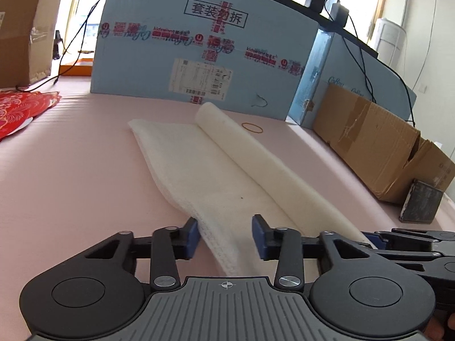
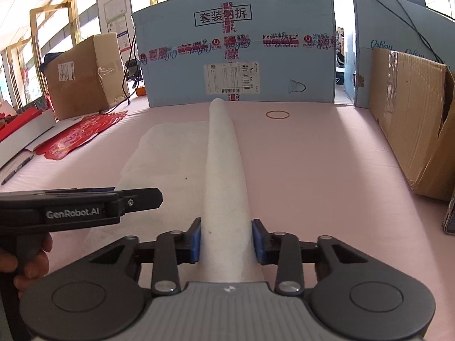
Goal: Fold shopping bag
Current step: 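Lift and pull the fabric with the right gripper to unroll it, then lay the unrolled fabric flat and open the right gripper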
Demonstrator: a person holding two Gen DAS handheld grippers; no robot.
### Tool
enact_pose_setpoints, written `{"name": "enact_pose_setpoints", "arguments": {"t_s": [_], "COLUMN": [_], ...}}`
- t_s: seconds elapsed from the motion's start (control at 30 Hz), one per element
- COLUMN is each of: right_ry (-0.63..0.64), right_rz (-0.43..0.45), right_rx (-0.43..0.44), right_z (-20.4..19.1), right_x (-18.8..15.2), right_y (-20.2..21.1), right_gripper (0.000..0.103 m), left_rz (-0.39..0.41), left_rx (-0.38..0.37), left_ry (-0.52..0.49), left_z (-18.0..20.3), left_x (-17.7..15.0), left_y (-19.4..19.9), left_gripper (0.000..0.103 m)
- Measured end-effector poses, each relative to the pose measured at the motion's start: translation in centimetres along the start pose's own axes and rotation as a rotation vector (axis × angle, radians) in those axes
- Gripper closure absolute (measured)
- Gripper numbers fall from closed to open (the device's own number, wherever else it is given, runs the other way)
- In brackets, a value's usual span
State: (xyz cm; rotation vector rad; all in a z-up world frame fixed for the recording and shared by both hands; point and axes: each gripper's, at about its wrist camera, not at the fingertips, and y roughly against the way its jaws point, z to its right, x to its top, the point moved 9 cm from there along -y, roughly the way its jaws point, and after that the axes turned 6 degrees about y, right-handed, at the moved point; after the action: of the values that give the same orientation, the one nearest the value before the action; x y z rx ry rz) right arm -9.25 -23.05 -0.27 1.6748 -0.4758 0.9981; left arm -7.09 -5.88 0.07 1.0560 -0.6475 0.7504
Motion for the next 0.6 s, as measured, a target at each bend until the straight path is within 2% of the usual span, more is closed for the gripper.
{"name": "enact_pose_setpoints", "arguments": {"t_s": [0.07, 0.2, 0.3, 0.4, 0.43, 0.5, 0.6], "right_ry": [-0.031, -0.076, -0.116, -0.209, -0.247, -0.275, -0.225], "right_rz": [0.005, -0.013, -0.031, -0.042, -0.046, -0.042, -0.013], "right_rx": [0.027, 0.134, 0.25, 0.383, 0.406, 0.35, 0.138], "right_z": [0.0, -2.0, -4.5, -6.9, -7.2, -6.7, -4.3], "right_x": [0.3, 1.2, 2.0, 3.0, 3.2, 3.4, 3.1], "right_y": [-0.3, -1.2, -2.1, -2.9, -3.2, -3.5, -3.3], "right_gripper": [0.08, 0.086, 0.089, 0.089, 0.089, 0.089, 0.085], "left_rz": [0.015, 0.049, 0.112, 0.169, 0.167, 0.162, 0.122], "left_rx": [0.006, 0.026, 0.081, 0.146, 0.145, 0.143, 0.098], "left_ry": [0.02, 0.058, 0.087, 0.111, 0.12, 0.137, 0.15], "left_z": [-1.0, -3.3, -6.6, -9.9, -10.3, -11.2, -11.1], "left_x": [0.3, 0.9, 2.5, 4.1, 4.2, 4.2, 3.6], "left_y": [0.5, 1.9, 4.4, 6.7, 6.9, 7.2, 6.2], "left_gripper": [0.081, 0.084, 0.084, 0.084, 0.084, 0.084, 0.084]}}
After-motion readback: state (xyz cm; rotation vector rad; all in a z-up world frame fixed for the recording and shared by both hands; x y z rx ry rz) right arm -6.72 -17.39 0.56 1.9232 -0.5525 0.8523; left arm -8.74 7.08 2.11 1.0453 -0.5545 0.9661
